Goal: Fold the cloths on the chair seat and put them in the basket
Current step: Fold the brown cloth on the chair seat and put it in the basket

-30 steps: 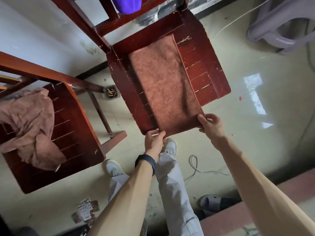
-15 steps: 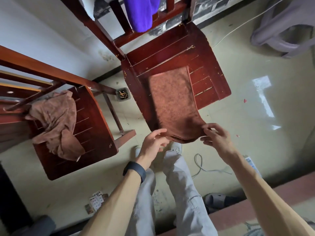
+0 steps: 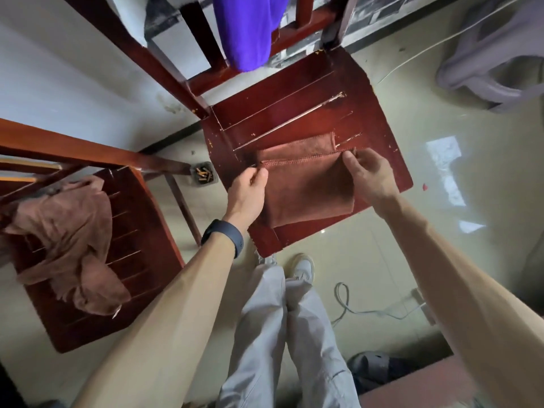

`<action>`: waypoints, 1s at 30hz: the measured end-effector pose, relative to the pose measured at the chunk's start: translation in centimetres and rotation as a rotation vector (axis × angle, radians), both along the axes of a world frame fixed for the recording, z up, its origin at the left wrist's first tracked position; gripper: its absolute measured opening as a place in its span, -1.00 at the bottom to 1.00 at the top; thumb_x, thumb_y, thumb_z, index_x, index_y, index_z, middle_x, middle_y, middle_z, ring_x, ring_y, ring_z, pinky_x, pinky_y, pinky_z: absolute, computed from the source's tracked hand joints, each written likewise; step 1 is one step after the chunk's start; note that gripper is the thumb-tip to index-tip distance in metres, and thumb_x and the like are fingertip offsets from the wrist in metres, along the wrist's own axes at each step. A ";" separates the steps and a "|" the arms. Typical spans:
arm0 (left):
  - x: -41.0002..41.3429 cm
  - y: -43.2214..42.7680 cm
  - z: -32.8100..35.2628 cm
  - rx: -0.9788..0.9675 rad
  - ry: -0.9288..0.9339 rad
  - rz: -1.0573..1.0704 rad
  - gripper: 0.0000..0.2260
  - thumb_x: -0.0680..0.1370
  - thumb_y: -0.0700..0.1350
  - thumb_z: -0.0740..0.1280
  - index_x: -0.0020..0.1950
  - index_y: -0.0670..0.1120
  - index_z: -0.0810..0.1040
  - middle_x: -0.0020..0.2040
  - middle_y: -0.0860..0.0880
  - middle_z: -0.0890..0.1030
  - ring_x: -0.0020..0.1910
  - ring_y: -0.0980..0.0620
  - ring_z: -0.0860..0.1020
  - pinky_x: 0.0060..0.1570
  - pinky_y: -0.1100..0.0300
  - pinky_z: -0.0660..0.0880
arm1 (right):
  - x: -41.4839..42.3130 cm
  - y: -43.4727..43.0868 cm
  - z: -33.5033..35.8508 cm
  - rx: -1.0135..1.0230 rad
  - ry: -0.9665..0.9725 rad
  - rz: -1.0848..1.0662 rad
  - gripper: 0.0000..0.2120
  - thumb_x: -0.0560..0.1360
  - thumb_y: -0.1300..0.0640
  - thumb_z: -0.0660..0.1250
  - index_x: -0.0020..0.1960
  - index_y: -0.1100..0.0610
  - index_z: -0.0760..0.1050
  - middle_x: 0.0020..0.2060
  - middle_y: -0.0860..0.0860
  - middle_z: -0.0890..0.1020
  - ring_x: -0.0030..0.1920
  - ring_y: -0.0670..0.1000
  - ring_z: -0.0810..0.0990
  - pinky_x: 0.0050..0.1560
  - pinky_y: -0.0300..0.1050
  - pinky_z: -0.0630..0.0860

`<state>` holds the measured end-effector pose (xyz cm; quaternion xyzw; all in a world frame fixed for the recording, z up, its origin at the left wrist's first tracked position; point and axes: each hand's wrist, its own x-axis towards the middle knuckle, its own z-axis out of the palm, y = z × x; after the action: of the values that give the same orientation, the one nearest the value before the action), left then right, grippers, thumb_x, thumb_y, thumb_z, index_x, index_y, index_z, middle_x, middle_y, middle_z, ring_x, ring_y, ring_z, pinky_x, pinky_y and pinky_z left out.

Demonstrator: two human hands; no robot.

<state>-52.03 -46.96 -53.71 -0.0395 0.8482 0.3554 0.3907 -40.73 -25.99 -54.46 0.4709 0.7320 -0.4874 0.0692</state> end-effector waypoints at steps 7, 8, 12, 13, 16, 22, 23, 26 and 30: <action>-2.6 2.5 -3.3 -0.166 0.097 -0.002 -0.69 0.70 -0.05 0.11 0.23 -0.19 0.54 0.24 -0.23 0.58 0.22 -0.24 0.49 0.08 0.13 0.30 | -4.6 0.7 -3.2 0.090 -0.152 0.060 -0.62 0.67 -0.08 0.14 0.28 0.16 0.49 0.16 0.13 0.61 0.18 0.17 0.56 0.10 -0.14 0.37; -2.7 2.6 -3.4 -0.183 0.105 0.008 -0.69 0.70 -0.05 0.11 0.24 -0.19 0.53 0.24 -0.24 0.58 0.22 -0.24 0.50 0.09 0.12 0.31 | -4.8 0.6 -3.4 0.094 -0.154 0.053 -0.62 0.66 -0.09 0.15 0.30 0.15 0.49 0.16 0.11 0.61 0.18 0.15 0.56 0.10 -0.15 0.37; -2.5 2.7 -3.9 -0.249 0.080 0.015 -0.69 0.70 -0.05 0.09 0.21 -0.21 0.52 0.22 -0.26 0.59 0.20 -0.27 0.52 0.05 0.10 0.38 | -5.5 0.5 -4.1 0.139 -0.160 0.072 -0.62 0.65 -0.11 0.19 0.28 0.13 0.50 0.12 0.09 0.62 0.09 0.08 0.55 0.03 -0.15 0.36; -2.4 2.7 -3.9 -0.264 0.071 0.004 -0.69 0.70 -0.05 0.09 0.21 -0.20 0.51 0.22 -0.26 0.59 0.19 -0.27 0.53 0.03 0.09 0.39 | -5.5 0.5 -4.2 0.159 -0.173 0.084 -0.62 0.64 -0.13 0.19 0.27 0.13 0.51 0.11 0.10 0.62 0.07 0.08 0.55 0.01 -0.14 0.36; -2.6 2.9 -3.9 -0.341 0.068 -0.053 -0.69 0.68 -0.02 0.06 0.21 -0.16 0.50 0.21 -0.26 0.59 0.17 -0.28 0.54 -0.03 0.06 0.37 | -5.7 0.6 -4.6 0.195 -0.205 0.088 -0.60 0.62 -0.18 0.21 0.21 0.12 0.53 0.01 0.09 0.61 0.07 0.13 0.58 -0.02 -0.13 0.39; -2.8 2.9 -3.9 -0.506 0.117 -0.199 -0.65 0.65 0.05 0.05 0.24 -0.09 0.49 0.18 -0.21 0.59 0.17 -0.27 0.54 -0.04 0.01 0.34 | -6.0 0.8 -4.9 0.270 -0.226 0.124 -0.54 0.57 -0.30 0.22 0.13 0.08 0.54 -0.02 0.07 0.67 -0.05 0.09 0.59 -0.08 -0.09 0.45; -2.7 2.6 -3.9 -0.533 0.151 -0.238 -0.65 0.65 0.06 0.05 0.23 -0.09 0.49 0.15 -0.21 0.61 0.14 -0.28 0.55 -0.07 0.02 0.33 | -6.0 0.7 -5.0 0.289 -0.237 0.141 -0.54 0.56 -0.31 0.20 0.15 0.06 0.53 0.01 0.07 0.68 -0.01 0.11 0.61 -0.07 -0.08 0.46; -2.6 2.0 -4.5 -0.586 0.268 -0.349 -0.66 0.65 0.08 0.05 0.21 -0.10 0.47 0.06 -0.20 0.64 0.06 -0.27 0.59 -0.14 0.05 0.32 | -6.2 0.7 -5.1 0.342 -0.331 0.196 -0.46 0.55 -0.38 0.14 0.18 0.05 0.49 0.06 0.09 0.66 0.08 0.20 0.62 -0.01 0.01 0.48; -1.7 1.0 -5.0 -0.442 0.592 -0.337 -0.77 0.60 0.01 0.18 0.15 -0.08 0.48 0.13 -0.14 0.57 0.08 -0.21 0.55 -0.09 -0.02 0.38 | -5.8 0.2 -5.0 0.406 -0.324 0.114 -0.40 0.53 -0.42 0.08 0.11 0.12 0.38 0.03 0.10 0.57 0.03 0.21 0.56 0.04 0.09 0.48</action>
<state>-53.70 -45.98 -58.69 0.1210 0.9747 0.0915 0.1643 -46.52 -25.80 -59.49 0.5051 0.8195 -0.2443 0.1168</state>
